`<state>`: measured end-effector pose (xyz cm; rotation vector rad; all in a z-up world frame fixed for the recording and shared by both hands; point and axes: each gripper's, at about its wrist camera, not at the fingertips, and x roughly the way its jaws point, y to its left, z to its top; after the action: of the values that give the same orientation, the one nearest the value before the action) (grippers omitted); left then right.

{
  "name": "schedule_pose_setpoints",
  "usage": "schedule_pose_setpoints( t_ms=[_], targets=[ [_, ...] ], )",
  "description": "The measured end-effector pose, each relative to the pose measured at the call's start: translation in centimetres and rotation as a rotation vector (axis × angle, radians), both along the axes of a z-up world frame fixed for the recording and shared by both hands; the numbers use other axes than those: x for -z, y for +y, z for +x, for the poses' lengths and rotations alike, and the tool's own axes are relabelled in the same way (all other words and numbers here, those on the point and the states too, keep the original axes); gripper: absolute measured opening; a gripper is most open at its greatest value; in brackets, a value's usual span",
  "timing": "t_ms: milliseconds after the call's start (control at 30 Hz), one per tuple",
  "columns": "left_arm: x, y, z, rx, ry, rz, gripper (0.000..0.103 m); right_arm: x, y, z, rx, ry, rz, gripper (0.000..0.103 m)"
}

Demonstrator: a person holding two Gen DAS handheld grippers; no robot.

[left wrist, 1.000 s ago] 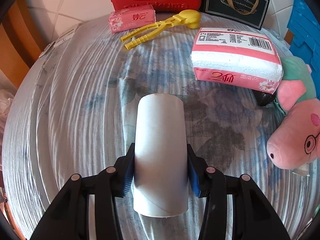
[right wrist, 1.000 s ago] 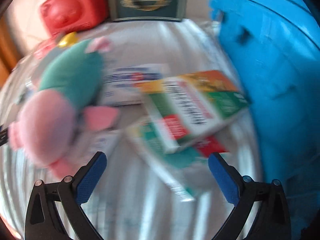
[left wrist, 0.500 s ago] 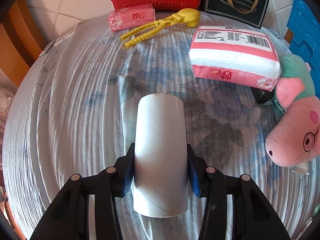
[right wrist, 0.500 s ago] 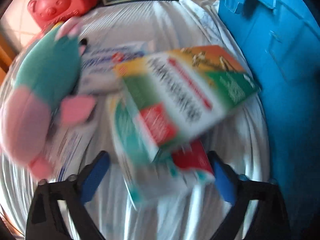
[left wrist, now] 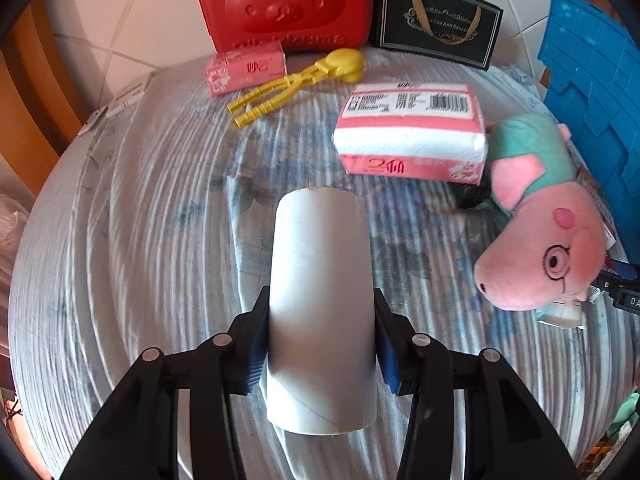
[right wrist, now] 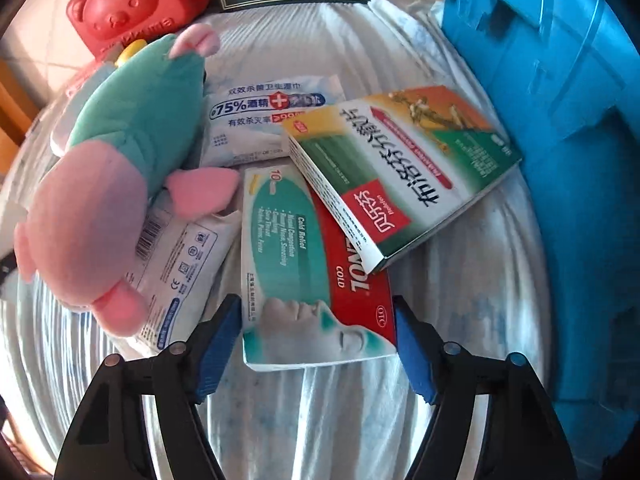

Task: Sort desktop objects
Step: 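Grasp the white paper roll with the left tool while the right tool grasps the Tylenol box, then carry the paper roll and Tylenol box into the blue crate and release both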

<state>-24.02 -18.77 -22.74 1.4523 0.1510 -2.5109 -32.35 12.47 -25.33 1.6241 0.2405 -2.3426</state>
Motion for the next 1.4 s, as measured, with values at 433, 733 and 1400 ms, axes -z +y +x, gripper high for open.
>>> schedule_pose_setpoints(
  t_ms=[433,733,1400],
  targets=[
    [-7.8,3.1,3.4,0.062,0.182,-0.025,0.045,-13.0,0.4,7.0,-0.020,0.281,-0.147,0.072],
    [-15.5,8.1,3.2,0.140,0.330,-0.036,0.045,-23.5,1.8,8.3,0.015,0.556,-0.221,0.072],
    [-29.8,38.4,-4.1,0.634,0.545,-0.020,0.045,-33.5,23.8,8.0,0.355,0.819,-0.090,0.072]
  ],
)
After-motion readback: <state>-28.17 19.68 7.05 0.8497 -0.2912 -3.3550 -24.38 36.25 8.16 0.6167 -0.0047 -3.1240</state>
